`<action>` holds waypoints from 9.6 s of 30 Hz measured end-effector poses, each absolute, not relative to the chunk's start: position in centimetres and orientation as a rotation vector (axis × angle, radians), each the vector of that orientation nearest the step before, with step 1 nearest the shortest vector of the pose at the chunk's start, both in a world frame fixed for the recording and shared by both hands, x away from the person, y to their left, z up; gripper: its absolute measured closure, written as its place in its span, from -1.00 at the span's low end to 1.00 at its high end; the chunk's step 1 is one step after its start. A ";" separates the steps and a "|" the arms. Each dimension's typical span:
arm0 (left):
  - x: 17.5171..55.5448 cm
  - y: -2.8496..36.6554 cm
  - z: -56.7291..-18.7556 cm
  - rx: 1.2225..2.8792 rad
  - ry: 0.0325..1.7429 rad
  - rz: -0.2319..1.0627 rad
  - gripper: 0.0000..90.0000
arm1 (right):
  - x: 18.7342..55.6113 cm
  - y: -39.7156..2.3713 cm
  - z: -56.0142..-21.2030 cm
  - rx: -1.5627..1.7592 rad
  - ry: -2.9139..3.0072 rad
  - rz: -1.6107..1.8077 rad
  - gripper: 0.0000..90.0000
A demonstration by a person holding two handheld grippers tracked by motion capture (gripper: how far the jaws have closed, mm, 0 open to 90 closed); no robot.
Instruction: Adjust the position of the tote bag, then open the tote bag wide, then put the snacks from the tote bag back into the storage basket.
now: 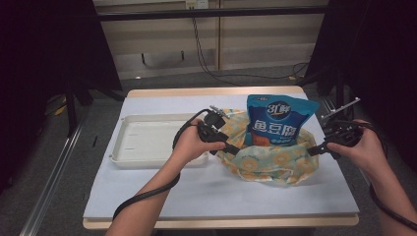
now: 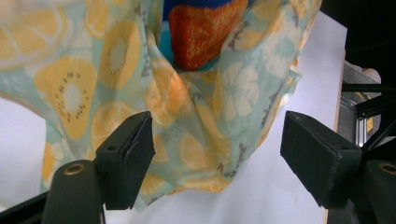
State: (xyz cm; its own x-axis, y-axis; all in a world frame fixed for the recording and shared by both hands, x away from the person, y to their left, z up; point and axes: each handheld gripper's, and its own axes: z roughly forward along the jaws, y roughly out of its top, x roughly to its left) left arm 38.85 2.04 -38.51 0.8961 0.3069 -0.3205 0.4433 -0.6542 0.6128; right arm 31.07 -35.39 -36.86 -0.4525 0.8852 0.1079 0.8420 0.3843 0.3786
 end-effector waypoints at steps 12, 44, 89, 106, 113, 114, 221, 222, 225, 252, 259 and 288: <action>40.4 1.2 -36.1 2.330 0.506 -0.227 -0.47 | 29.3 -34.4 -37.8 1.580 2.503 0.590 -0.80; 43.9 -4.6 -29.6 2.293 0.336 -0.118 -0.03 | 28.4 -33.9 -39.2 1.522 2.538 0.580 -0.80; 43.3 -8.4 -25.6 2.458 0.183 -0.204 1.00 | 28.4 -32.9 -39.4 1.484 2.565 0.600 -0.78; 43.0 -6.1 -19.4 2.442 0.231 -0.149 1.00 | 28.1 -32.8 -38.9 1.476 2.559 0.645 -0.78; 42.9 -4.7 -18.1 2.435 0.256 -0.133 1.00 | 28.2 -32.9 -38.9 1.455 2.563 0.652 -0.77; 42.9 -4.5 -18.0 2.436 0.257 -0.138 1.00 | 28.1 -32.8 -38.9 1.464 2.559 0.647 -0.77; 45.3 12.5 -19.5 2.366 0.543 -0.116 1.00 | 27.5 -32.3 -38.5 1.440 2.581 0.648 -0.79; 45.4 12.7 -19.6 2.381 0.528 -0.097 1.00 | 27.5 -32.3 -38.5 1.441 2.581 0.651 -0.79; 45.4 13.0 -19.9 2.355 0.567 -0.101 1.00 | 27.5 -32.2 -38.5 1.452 2.581 0.656 -0.79; 46.4 14.9 -22.2 2.393 0.584 -0.103 1.00 | 27.5 -32.1 -38.7 1.440 2.589 0.647 -0.79; 46.8 15.1 -23.3 2.407 0.574 -0.105 1.00 | 27.6 -32.0 -39.0 1.443 2.599 0.652 -0.79; 47.1 15.4 -25.8 2.410 0.548 -0.116 0.99 | 27.6 -32.2 -39.4 1.453 2.605 0.637 -0.79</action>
